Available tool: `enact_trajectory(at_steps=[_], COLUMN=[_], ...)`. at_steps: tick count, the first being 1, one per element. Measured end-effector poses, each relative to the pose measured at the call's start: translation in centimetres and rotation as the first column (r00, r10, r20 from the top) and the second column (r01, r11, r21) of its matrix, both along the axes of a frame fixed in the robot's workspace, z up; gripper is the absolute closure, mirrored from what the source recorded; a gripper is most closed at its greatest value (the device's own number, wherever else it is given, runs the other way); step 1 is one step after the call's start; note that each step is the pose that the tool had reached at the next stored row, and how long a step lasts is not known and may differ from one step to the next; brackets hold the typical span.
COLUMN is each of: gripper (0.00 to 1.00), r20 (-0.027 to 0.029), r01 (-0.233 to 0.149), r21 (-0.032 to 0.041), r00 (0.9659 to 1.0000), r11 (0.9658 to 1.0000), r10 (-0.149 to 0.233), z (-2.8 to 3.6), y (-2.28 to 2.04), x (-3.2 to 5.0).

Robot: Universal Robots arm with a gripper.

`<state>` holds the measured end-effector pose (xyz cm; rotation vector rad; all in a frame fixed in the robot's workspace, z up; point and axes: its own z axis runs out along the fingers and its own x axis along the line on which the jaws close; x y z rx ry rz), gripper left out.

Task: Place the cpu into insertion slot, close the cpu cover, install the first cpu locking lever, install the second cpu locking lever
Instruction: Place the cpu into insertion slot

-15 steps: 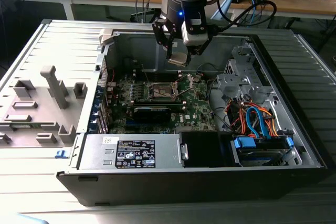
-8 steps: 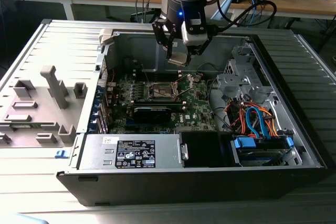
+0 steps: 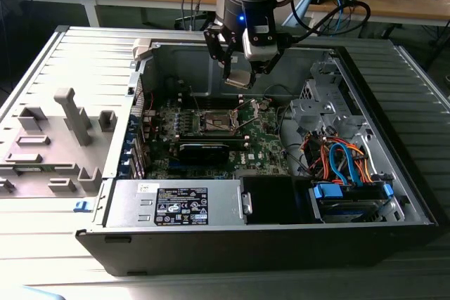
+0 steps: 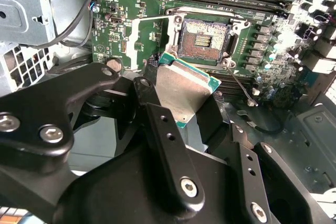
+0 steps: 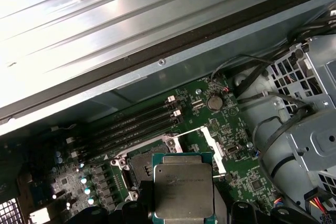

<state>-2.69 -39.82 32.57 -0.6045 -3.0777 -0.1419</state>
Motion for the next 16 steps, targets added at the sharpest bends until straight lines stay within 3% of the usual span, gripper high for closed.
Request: enact_trajectory(at_steps=[16], gripper=[0.45], r20=[0.0], r01=[0.014], r21=[0.0], r00=[0.9999], r11=[0.9999], r10=[-0.014], z=[0.0], y=[0.0], x=[0.0])
